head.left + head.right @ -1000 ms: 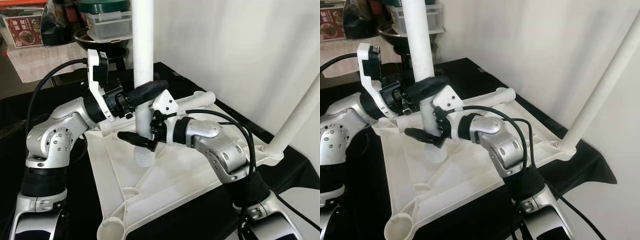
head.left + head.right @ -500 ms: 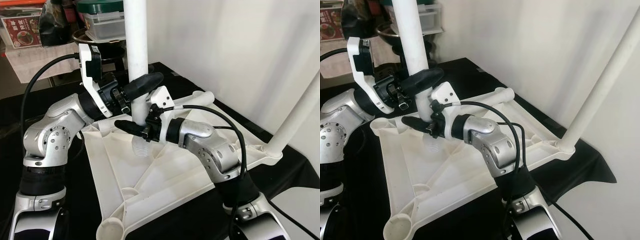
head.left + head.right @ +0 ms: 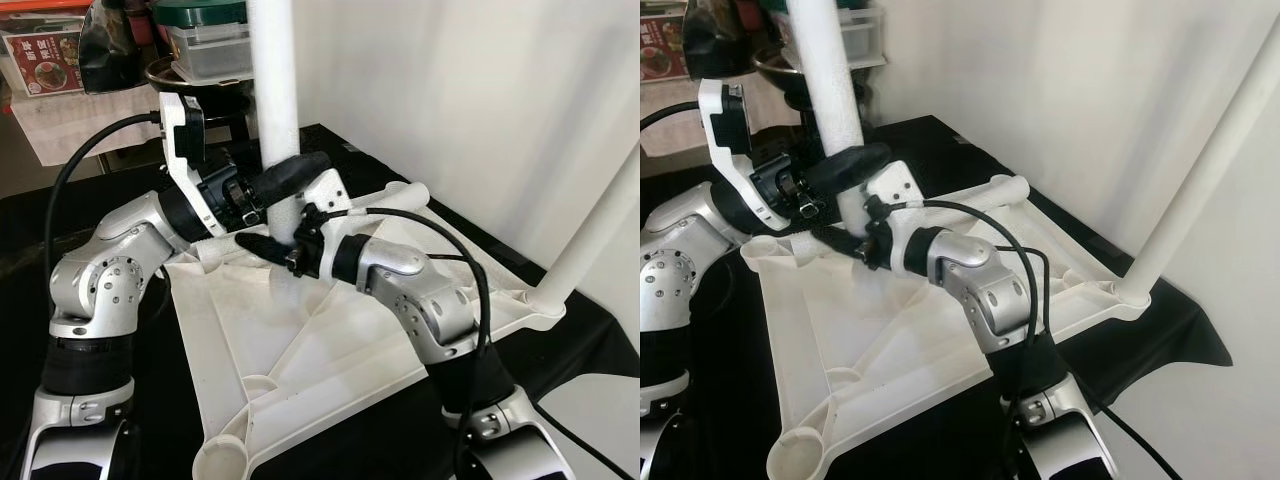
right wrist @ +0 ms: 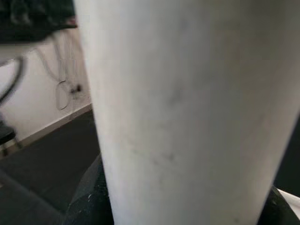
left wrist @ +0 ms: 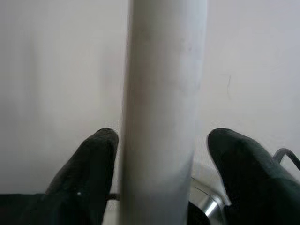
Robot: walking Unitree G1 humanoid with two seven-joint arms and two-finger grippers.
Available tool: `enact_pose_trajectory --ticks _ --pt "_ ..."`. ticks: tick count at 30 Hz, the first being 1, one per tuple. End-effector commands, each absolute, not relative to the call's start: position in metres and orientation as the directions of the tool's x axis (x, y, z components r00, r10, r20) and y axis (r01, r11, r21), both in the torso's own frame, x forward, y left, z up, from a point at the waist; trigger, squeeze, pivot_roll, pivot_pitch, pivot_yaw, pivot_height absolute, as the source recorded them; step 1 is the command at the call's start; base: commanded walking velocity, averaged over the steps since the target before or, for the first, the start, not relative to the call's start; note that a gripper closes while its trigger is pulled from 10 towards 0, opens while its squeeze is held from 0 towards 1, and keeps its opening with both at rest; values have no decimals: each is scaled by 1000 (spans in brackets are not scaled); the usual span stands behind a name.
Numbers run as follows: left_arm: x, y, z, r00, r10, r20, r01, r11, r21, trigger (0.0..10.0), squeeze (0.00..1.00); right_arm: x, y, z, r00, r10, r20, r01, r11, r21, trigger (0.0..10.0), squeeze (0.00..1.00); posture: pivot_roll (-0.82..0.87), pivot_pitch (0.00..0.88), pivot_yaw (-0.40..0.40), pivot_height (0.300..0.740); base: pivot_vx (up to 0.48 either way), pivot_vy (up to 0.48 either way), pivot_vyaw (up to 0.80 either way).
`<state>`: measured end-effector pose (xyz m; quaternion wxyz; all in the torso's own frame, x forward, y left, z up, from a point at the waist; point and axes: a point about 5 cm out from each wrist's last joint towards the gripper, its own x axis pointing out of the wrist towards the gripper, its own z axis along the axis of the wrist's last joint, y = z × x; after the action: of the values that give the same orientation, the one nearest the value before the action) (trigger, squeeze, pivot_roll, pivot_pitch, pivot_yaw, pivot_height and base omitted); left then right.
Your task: Building children table
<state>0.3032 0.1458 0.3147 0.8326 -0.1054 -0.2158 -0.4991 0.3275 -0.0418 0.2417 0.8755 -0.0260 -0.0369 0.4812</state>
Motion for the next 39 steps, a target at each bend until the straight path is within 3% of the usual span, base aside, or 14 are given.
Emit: enact_pose_trajectory --ticks 1,3,6,9,14,15,16,17,22,23,27,39 --pt "309 166 321 515 -682 519 798 603 2 10000 1000 333 -51 243 578 814 54 -810 581 -83 0 0 -250 4 -33 740 0 0 0" --pt "311 186 323 600 -584 547 717 695 -44 10000 1000 334 -56 240 600 798 51 -794 603 -78 0 0 -249 7 -32 740 0 0 0" --pt "308 203 323 650 -510 564 655 752 -73 10000 1000 336 -62 237 623 781 46 -778 624 -73 0 0 -244 10 -37 740 0 0 0" --pt "299 237 324 745 -319 586 481 865 -141 10000 1000 338 -73 231 664 747 39 -745 665 -56 0 0 -239 11 -38 740 0 0 0" --pt "295 256 320 805 -179 565 334 924 -183 10000 1000 338 -77 230 679 732 54 -731 681 -38 0 0 -234 13 -39 740 0 0 0" --pt "294 259 311 850 -141 508 258 952 -167 10000 1000 337 -79 230 678 732 69 -733 680 -19 3451 0 -232 13 -40 740 0 0 0" --pt "293 258 299 886 -118 449 205 967 -150 10000 361 334 -79 231 669 739 87 -741 672 -10 10000 0 -231 15 -39 740 0 0 0" --pt "290 255 287 908 -110 403 179 974 -137 10000 0 331 -78 232 656 747 110 -751 660 0 10000 0 -231 16 -39 740 0 0 0" --pt "286 237 253 953 -103 286 147 980 -135 10000 0 321 -75 232 607 781 150 -791 611 18 10000 0 -229 20 -39 740 0 0 0" --pt "281 217 225 977 -114 181 135 985 -107 10000 0 314 -72 228 579 801 151 -812 583 20 10000 0 -227 21 -40 740 0 0 0" --pt "271 190 194 986 -138 95 145 987 -75 10000 0 306 -68 220 547 826 132 -835 550 18 10000 0 -227 24 -43 740 0 0 0" --pt "262 175 186 991 -82 108 77 996 52 10000 0 305 -68 216 549 828 115 -835 550 19 10000 0 -217 30 -44 740 0 0 0"
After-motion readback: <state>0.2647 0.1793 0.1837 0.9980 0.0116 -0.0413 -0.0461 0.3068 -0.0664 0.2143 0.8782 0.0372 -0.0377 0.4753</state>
